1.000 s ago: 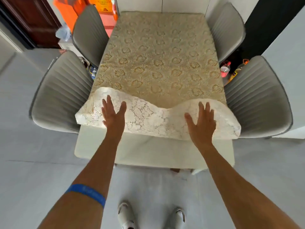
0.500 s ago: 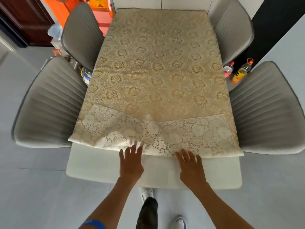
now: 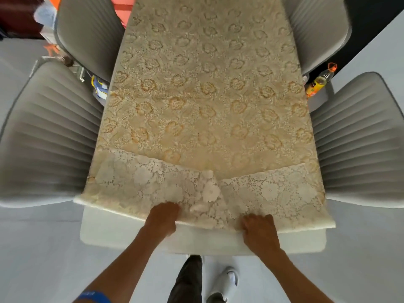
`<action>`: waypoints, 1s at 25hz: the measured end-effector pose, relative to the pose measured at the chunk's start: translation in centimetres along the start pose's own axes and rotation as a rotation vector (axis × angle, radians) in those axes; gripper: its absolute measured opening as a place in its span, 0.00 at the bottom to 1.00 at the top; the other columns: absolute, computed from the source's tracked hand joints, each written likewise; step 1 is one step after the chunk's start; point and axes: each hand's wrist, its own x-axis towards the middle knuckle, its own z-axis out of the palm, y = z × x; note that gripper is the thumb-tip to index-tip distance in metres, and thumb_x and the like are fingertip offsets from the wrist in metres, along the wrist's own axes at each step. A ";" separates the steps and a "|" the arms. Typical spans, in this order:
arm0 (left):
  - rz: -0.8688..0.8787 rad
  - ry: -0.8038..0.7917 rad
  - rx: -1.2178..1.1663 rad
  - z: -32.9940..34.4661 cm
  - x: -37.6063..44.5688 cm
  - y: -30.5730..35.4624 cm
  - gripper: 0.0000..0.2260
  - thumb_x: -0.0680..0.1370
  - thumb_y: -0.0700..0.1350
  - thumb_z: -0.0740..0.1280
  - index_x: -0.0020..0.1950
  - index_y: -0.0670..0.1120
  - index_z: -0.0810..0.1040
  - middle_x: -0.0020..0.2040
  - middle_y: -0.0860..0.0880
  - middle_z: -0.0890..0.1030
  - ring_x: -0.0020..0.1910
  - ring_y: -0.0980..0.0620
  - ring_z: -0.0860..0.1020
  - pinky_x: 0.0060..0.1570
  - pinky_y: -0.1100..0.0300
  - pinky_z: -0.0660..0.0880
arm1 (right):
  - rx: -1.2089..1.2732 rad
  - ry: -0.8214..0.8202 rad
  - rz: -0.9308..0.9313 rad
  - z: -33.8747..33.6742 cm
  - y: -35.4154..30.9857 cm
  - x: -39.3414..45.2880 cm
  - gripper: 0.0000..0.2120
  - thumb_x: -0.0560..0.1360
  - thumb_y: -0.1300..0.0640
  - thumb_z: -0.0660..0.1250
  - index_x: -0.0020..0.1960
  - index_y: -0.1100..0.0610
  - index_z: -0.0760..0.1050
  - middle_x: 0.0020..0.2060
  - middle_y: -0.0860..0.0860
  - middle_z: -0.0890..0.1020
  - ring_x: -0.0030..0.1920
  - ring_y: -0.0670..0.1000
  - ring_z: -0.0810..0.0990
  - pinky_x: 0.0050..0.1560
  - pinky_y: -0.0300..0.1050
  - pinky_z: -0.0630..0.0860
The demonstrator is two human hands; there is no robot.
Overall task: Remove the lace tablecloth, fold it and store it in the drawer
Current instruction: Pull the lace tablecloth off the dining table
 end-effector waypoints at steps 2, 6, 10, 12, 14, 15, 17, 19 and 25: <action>0.046 -0.269 -0.043 1.7 -3.2 0.6 0.13 0.70 0.35 0.65 0.50 0.48 0.79 0.49 0.50 0.80 0.48 0.48 0.80 0.43 0.60 0.74 | -0.006 -0.181 -0.111 1.4 -0.1 -3.1 0.09 0.70 0.58 0.65 0.49 0.49 0.77 0.45 0.50 0.81 0.50 0.55 0.81 0.55 0.52 0.68; 0.014 -0.158 -0.505 3.0 -5.2 0.2 0.19 0.71 0.39 0.67 0.58 0.55 0.75 0.61 0.55 0.74 0.61 0.54 0.73 0.54 0.64 0.72 | 0.376 -0.029 -0.054 2.0 2.8 -4.3 0.22 0.69 0.57 0.68 0.63 0.48 0.76 0.66 0.50 0.76 0.62 0.54 0.75 0.59 0.50 0.73; -0.016 0.079 -0.132 2.4 -2.6 -0.2 0.41 0.73 0.50 0.71 0.78 0.55 0.49 0.80 0.48 0.47 0.77 0.44 0.50 0.71 0.43 0.62 | 0.213 -0.019 -0.029 1.4 5.6 -1.6 0.42 0.74 0.53 0.68 0.79 0.46 0.46 0.80 0.48 0.46 0.71 0.58 0.64 0.59 0.53 0.73; -0.021 0.069 -0.176 2.3 -1.6 -0.8 0.46 0.72 0.53 0.73 0.79 0.57 0.44 0.79 0.49 0.48 0.76 0.44 0.56 0.65 0.45 0.72 | 0.186 -0.021 -0.032 1.4 6.1 -0.8 0.44 0.74 0.50 0.69 0.79 0.45 0.43 0.79 0.50 0.52 0.68 0.58 0.68 0.56 0.52 0.75; -0.049 0.072 -0.247 2.0 -1.0 -1.5 0.46 0.70 0.52 0.75 0.78 0.57 0.48 0.76 0.48 0.55 0.67 0.47 0.69 0.50 0.54 0.80 | 0.123 -0.010 -0.038 1.0 6.4 -0.1 0.41 0.74 0.49 0.69 0.79 0.47 0.49 0.73 0.53 0.63 0.63 0.57 0.72 0.55 0.51 0.74; -0.063 0.088 -0.233 1.7 -0.8 -1.7 0.45 0.69 0.52 0.76 0.77 0.56 0.52 0.73 0.47 0.58 0.63 0.49 0.72 0.47 0.56 0.80 | 0.087 -0.003 -0.055 0.6 6.5 0.3 0.38 0.73 0.49 0.69 0.78 0.48 0.53 0.70 0.53 0.68 0.62 0.57 0.72 0.55 0.51 0.73; -0.084 0.099 -0.201 0.9 -0.2 -1.8 0.40 0.67 0.52 0.77 0.72 0.56 0.60 0.67 0.47 0.65 0.59 0.48 0.72 0.50 0.55 0.77 | -0.010 -0.008 -0.110 -0.2 6.2 1.1 0.32 0.72 0.49 0.69 0.73 0.49 0.61 0.64 0.52 0.73 0.62 0.56 0.72 0.56 0.52 0.71; -0.051 0.101 -0.112 0.2 0.2 -1.5 0.30 0.66 0.54 0.76 0.65 0.56 0.67 0.62 0.48 0.69 0.58 0.48 0.70 0.55 0.54 0.72 | -0.117 -0.028 -0.174 -1.0 5.8 1.8 0.24 0.71 0.51 0.69 0.66 0.51 0.69 0.61 0.52 0.73 0.62 0.57 0.71 0.57 0.52 0.68; 0.108 0.119 -0.163 0.6 0.0 -2.1 0.08 0.77 0.45 0.68 0.55 0.53 0.74 0.61 0.56 0.67 0.50 0.55 0.76 0.50 0.58 0.76 | -0.065 -0.190 -0.219 -2.1 7.0 2.4 0.09 0.73 0.63 0.61 0.45 0.48 0.69 0.49 0.47 0.79 0.59 0.53 0.75 0.56 0.49 0.64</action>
